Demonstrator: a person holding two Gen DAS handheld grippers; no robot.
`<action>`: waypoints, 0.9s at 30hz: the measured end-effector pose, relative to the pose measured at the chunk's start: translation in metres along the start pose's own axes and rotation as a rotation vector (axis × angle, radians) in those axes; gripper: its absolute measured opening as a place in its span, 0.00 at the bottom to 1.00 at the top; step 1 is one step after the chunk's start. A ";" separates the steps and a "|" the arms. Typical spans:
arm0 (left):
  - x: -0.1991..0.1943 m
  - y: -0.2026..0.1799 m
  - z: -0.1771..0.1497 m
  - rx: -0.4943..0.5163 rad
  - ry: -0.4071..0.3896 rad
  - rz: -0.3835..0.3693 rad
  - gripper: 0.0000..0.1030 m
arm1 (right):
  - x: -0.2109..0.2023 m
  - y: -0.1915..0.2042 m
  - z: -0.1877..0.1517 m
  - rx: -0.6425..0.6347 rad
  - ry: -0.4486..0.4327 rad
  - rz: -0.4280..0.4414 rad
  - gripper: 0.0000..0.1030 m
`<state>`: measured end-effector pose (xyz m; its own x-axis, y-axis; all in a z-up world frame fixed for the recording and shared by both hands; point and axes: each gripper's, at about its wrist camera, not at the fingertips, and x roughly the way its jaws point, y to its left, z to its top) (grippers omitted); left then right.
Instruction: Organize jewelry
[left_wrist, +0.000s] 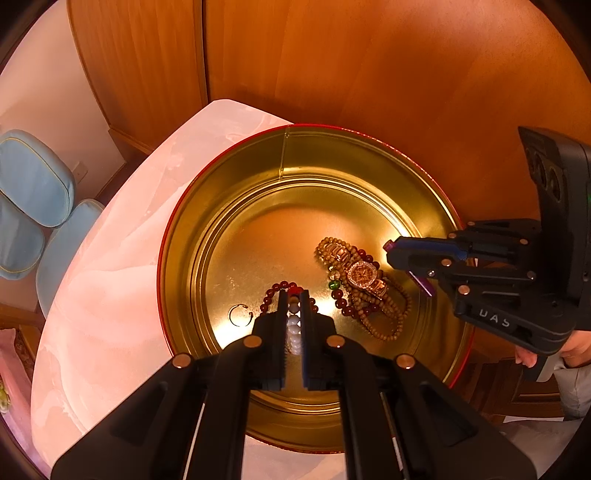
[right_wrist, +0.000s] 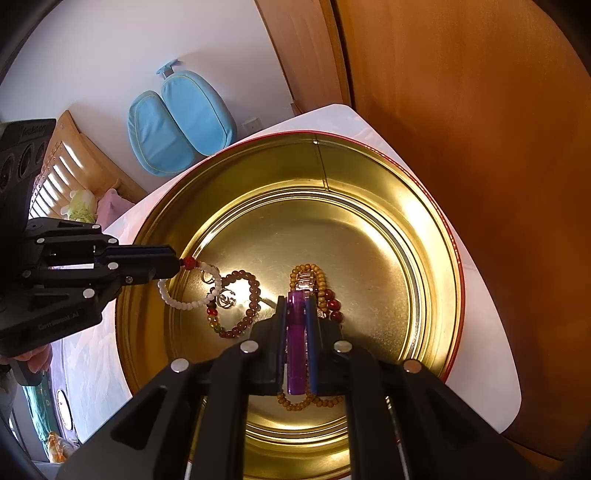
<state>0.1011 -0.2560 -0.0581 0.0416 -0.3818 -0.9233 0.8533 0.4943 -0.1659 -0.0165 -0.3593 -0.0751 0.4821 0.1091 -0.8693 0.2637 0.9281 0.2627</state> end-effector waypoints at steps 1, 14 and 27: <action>0.000 0.000 0.000 0.001 -0.002 0.003 0.06 | -0.001 0.000 0.000 0.001 -0.006 0.000 0.11; -0.019 -0.005 -0.004 0.056 -0.076 0.133 0.85 | -0.041 0.002 -0.003 -0.023 -0.223 -0.111 0.91; -0.022 -0.005 -0.008 0.059 -0.079 0.149 0.85 | -0.039 0.001 -0.010 -0.018 -0.214 -0.101 0.91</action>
<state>0.0914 -0.2439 -0.0395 0.2090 -0.3691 -0.9056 0.8633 0.5047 -0.0064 -0.0437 -0.3590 -0.0453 0.6204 -0.0607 -0.7820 0.3057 0.9369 0.1697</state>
